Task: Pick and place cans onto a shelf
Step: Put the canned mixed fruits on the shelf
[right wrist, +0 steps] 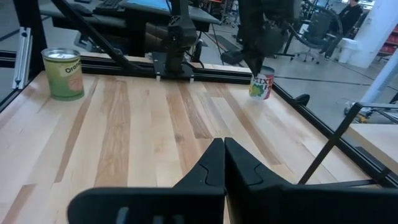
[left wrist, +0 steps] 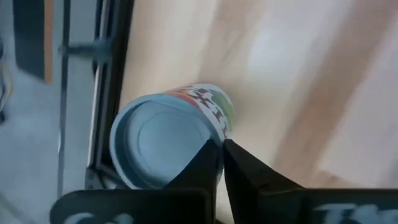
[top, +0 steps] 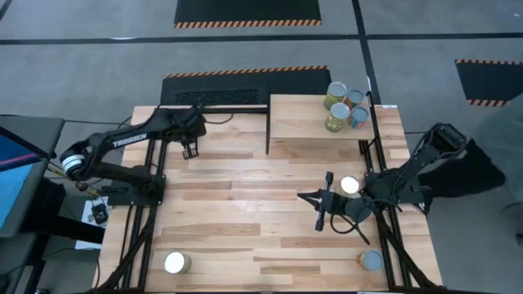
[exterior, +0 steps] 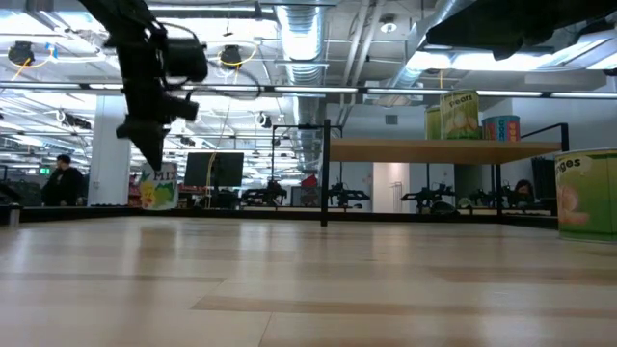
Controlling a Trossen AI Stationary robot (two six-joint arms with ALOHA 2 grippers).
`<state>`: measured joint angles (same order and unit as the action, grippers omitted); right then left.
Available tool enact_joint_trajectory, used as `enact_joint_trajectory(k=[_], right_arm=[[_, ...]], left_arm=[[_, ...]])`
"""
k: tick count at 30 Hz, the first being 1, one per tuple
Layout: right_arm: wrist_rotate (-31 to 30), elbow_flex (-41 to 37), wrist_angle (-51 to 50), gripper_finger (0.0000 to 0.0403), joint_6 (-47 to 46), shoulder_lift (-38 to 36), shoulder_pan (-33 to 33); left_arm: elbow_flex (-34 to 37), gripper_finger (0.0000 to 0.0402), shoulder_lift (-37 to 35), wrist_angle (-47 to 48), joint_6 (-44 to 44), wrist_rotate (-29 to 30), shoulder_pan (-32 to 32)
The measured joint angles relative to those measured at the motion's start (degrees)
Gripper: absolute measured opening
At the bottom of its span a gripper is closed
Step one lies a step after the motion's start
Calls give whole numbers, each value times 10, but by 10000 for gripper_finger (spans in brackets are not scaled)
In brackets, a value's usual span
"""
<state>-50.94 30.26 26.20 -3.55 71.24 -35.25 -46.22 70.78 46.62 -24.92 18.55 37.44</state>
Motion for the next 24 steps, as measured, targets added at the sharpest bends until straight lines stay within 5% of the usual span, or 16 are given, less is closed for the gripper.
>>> enact_joint_trajectory(k=[11, 24], right_arm=[[0, 0, 22, 13, 9, 0, 6], [1, 0, 31, 13, 10, 0, 6]], left_arm=[[-21, 1, -66, 34, 123, -32, -244], [-145, 1, 67, 25, 131, -61, -433]])
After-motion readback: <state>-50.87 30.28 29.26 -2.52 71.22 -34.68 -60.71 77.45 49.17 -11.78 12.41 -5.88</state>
